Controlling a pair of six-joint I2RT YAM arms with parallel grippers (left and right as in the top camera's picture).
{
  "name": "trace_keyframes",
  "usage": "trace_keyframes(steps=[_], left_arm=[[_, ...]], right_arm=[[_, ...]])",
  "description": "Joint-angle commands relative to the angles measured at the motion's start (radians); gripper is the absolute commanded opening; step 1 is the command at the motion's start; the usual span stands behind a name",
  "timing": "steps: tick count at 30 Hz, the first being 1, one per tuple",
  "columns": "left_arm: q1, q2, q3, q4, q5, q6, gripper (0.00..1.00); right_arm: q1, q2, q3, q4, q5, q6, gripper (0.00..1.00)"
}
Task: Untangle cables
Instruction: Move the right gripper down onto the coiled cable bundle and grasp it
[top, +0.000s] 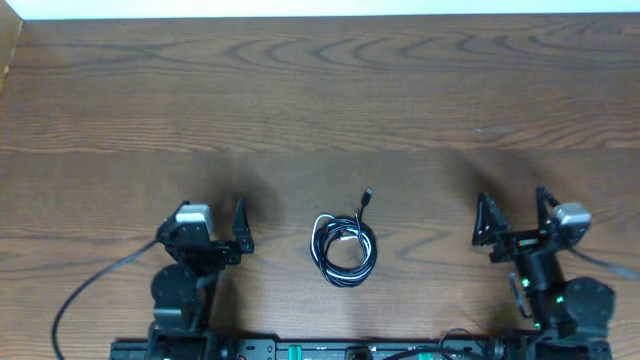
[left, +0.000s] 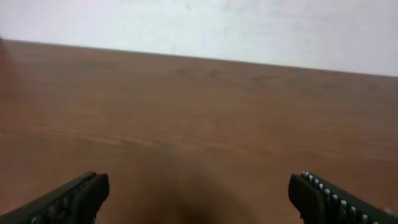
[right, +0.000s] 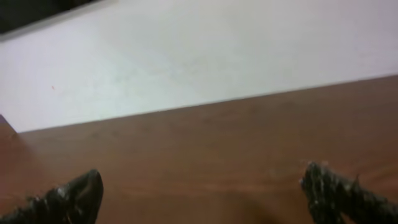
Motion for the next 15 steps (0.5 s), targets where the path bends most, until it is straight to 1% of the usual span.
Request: trace_keyframes(steps=[1, 3, 5, 9, 11, 13, 15], left_arm=[[0.004, 0.173, 0.244, -0.048, 0.057, -0.042, 0.98], [0.004, 0.274, 0.357, -0.121, 0.093, -0.047, 0.98], [0.004, 0.374, 0.466, -0.207, 0.12, -0.087, 0.98], [0.004, 0.543, 0.65, -0.377, 0.196, -0.156, 0.98], [0.004, 0.611, 0.722, -0.435, 0.275, -0.155, 0.98], [0.004, 0.649, 0.761, -0.442, 0.347, -0.155, 0.98], [0.004, 0.673, 0.775, -0.396, 0.382, -0.166, 0.98]], right_arm=[[0.006, 0.175, 0.169, -0.063, -0.019, -0.025, 0.99], [0.007, 0.298, 0.273, -0.13, -0.075, -0.052, 0.99], [0.01, 0.422, 0.384, -0.219, -0.114, -0.057, 0.99], [0.051, 0.647, 0.6, -0.43, -0.117, -0.069, 0.99], [0.085, 0.749, 0.708, -0.544, -0.114, -0.077, 0.99], [0.121, 0.837, 0.801, -0.642, -0.101, -0.087, 0.99], [0.164, 0.932, 0.908, -0.756, -0.077, -0.106, 0.99]])
